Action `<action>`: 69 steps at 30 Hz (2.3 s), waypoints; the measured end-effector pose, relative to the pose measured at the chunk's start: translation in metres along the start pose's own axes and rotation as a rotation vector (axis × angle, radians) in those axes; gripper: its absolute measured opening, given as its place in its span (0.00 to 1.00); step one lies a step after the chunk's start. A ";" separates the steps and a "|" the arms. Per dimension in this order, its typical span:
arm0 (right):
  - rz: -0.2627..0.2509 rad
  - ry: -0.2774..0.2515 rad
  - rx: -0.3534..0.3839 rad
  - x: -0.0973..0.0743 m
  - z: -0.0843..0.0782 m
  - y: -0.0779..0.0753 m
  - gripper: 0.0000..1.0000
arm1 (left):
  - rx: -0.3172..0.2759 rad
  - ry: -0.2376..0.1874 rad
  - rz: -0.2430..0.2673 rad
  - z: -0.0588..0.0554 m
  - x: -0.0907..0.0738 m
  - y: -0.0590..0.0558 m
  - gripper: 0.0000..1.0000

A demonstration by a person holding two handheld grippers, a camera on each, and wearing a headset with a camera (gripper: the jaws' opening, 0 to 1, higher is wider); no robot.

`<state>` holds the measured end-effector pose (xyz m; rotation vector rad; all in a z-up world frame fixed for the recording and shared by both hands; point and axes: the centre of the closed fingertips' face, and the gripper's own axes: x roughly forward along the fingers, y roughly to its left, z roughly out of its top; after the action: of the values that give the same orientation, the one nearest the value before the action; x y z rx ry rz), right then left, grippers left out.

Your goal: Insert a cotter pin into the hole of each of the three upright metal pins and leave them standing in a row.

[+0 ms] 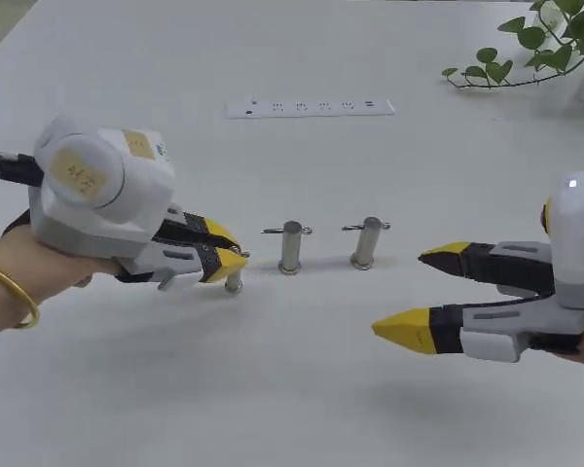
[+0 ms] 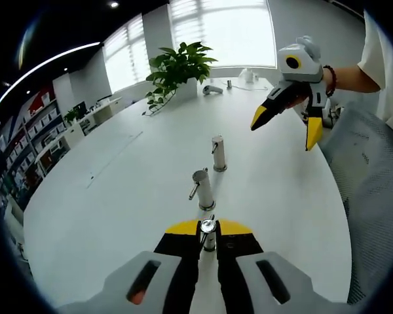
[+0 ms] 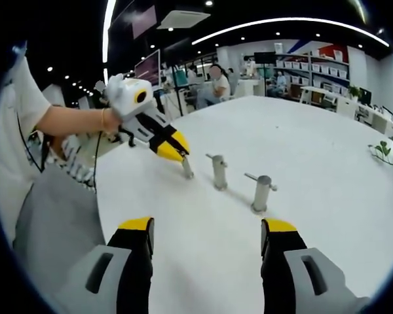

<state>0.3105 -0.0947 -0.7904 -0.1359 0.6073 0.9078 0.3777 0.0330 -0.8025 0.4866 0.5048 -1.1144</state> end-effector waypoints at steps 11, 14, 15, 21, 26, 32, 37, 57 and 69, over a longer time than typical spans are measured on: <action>-0.001 -0.009 0.017 -0.001 0.000 0.000 0.68 | -0.005 -0.008 0.028 -0.001 0.001 0.024 0.07; -0.006 -0.014 0.020 -0.001 0.002 -0.002 0.68 | -0.005 -0.004 0.023 -0.004 0.003 0.027 0.07; -0.009 -0.014 0.023 -0.001 0.003 -0.002 0.68 | -0.005 -0.003 0.021 -0.004 0.003 0.027 0.07; -0.018 -0.010 0.030 -0.001 0.001 -0.004 0.68 | -0.016 -0.005 0.014 -0.005 0.004 0.031 0.07; -0.024 0.001 0.033 0.000 0.000 -0.006 0.68 | -0.021 0.001 0.008 -0.009 0.004 0.032 0.07; -0.031 -0.003 0.036 0.000 0.002 -0.007 0.68 | -0.032 0.006 -0.001 -0.012 0.005 0.031 0.07; -0.028 0.002 0.039 0.000 0.000 -0.006 0.68 | -0.051 -0.004 -0.012 -0.011 0.006 0.030 0.07; -0.029 0.009 0.054 -0.001 -0.006 -0.006 0.68 | -0.011 0.019 0.001 -0.010 0.011 0.028 0.15; -0.041 -0.033 0.036 -0.005 0.006 -0.011 0.70 | -0.107 -0.078 0.092 0.012 -0.012 0.035 0.33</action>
<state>0.3188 -0.1027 -0.7844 -0.1008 0.5878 0.8571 0.4078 0.0476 -0.7820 0.3685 0.4670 -1.0083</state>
